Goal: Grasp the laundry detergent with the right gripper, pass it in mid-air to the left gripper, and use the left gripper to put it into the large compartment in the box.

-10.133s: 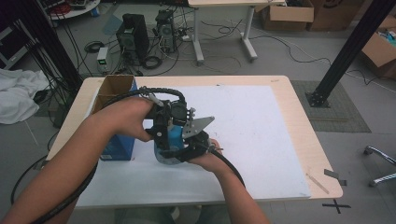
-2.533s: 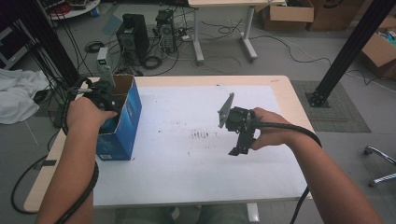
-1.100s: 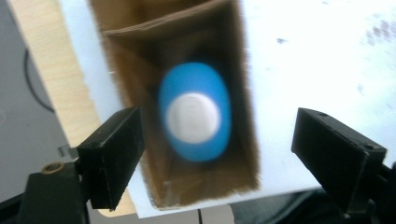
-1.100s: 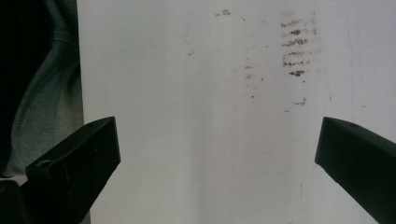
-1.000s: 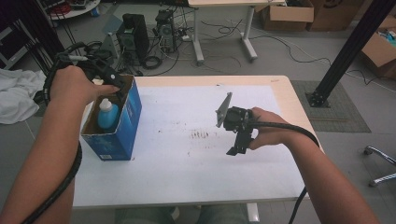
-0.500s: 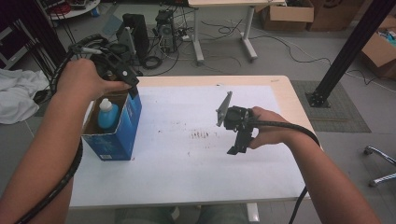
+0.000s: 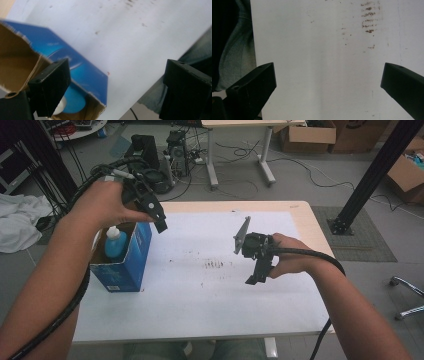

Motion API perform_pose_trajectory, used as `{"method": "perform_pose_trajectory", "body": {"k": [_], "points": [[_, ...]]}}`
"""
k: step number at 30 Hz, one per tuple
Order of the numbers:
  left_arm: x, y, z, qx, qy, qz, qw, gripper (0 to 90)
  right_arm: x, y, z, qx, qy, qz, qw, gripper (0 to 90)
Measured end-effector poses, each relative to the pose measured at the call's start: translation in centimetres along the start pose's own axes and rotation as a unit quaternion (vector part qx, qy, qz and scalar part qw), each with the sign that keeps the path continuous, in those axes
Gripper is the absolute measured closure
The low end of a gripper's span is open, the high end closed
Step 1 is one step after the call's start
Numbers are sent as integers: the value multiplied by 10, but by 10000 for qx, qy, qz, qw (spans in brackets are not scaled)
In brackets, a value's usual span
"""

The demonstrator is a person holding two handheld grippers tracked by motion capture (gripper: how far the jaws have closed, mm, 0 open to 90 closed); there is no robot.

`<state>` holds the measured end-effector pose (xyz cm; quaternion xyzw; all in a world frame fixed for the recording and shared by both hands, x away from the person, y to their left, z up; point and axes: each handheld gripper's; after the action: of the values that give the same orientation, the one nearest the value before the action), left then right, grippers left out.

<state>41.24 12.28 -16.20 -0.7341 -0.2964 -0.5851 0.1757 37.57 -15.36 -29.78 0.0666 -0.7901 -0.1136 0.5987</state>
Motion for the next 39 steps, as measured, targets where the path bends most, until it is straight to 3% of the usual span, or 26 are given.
{"method": "perform_pose_trajectory", "body": {"k": [6,9,17,20,24,28,33,39], "points": [[-10,11,-20,-680,-180,377,9968,58,0,1,0,-7,7,47,10000,0],[-17,14,-27,-964,-260,563,9934,26,0,1,0,-21,6,52,10000,0],[-34,16,-32,-1330,-396,860,9866,1,1,0,0,-3,21,118,9999,0],[-42,15,-36,-1525,-493,990,9821,1,2,0,-1,1,6,116,9999,0],[-51,16,-43,-1722,-542,1186,9764,1,4,-1,-3,-12,-22,104,9999,0],[-56,16,-48,-1868,-584,1254,9726,1,7,-3,-4,-39,-22,80,10000,0],[-58,15,-52,-1969,-622,1257,9703,1,7,-3,-2,-19,-16,134,9999,0],[-59,16,-51,-1980,-670,1248,9699,1,8,-3,-3,-20,-18,142,9999,0]]}}
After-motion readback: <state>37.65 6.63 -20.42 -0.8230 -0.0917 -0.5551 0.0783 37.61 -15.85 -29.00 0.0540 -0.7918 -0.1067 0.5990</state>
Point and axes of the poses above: each handheld gripper's, and its own axes: x roughly backward along the jaws, y roughly out of its top, z roughly to its left, and after that the axes turned 15 degrees about -y, right-handed
